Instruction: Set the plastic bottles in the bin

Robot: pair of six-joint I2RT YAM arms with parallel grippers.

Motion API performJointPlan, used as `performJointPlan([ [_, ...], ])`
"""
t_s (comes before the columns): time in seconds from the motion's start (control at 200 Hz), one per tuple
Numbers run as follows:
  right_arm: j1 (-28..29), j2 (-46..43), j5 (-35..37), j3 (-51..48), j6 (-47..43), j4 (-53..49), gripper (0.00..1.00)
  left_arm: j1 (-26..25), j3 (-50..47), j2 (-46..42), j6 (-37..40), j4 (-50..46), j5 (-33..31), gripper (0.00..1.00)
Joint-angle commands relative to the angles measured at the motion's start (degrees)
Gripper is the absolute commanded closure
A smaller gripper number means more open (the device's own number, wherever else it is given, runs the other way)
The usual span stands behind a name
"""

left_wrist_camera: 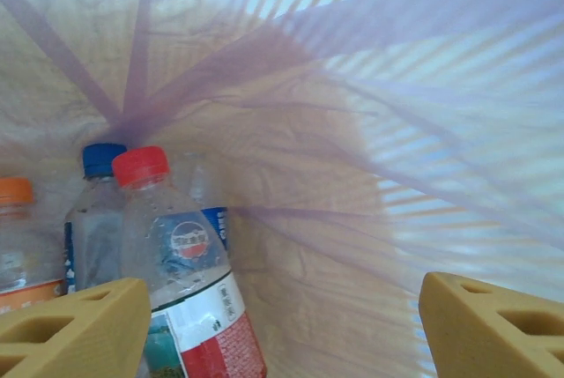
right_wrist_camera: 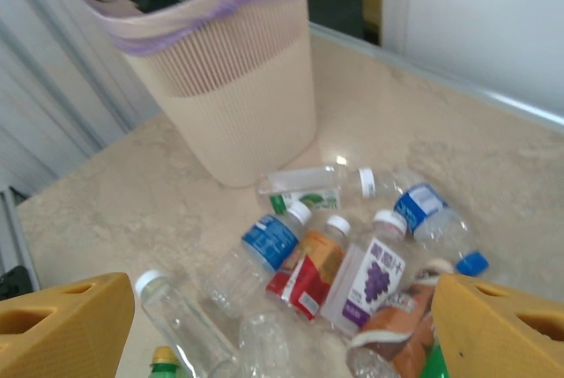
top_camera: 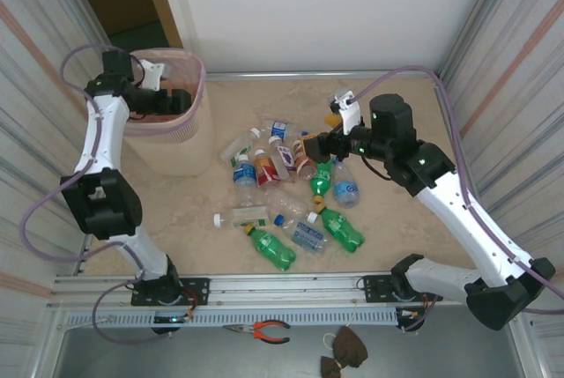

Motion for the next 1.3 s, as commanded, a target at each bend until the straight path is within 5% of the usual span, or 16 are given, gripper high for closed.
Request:
performJointPlan([
  [0.0,-0.32,1.87,6.89,2.3,5.04,-5.58,0.14,1.08,-1.97,-4.45,-2.03,5.69,6.7,0.2],
  [0.486,-7.28,10.35,12.62,-5.77,21.36,-18.94,0.2,1.89,-10.83,-12.55,-4.83,15.81,11.18,0.17],
  [0.977,-7.44,19.95,20.62,-13.2,19.37,-19.9,0.11,2.63,-11.16,-12.16,-6.29,16.74,12.71,0.18],
  [1.297,-7.68,25.01,19.74,-15.76,18.67,-15.62,0.11,3.13,-11.24,-11.85,-7.05,17.07,13.19,0.19],
])
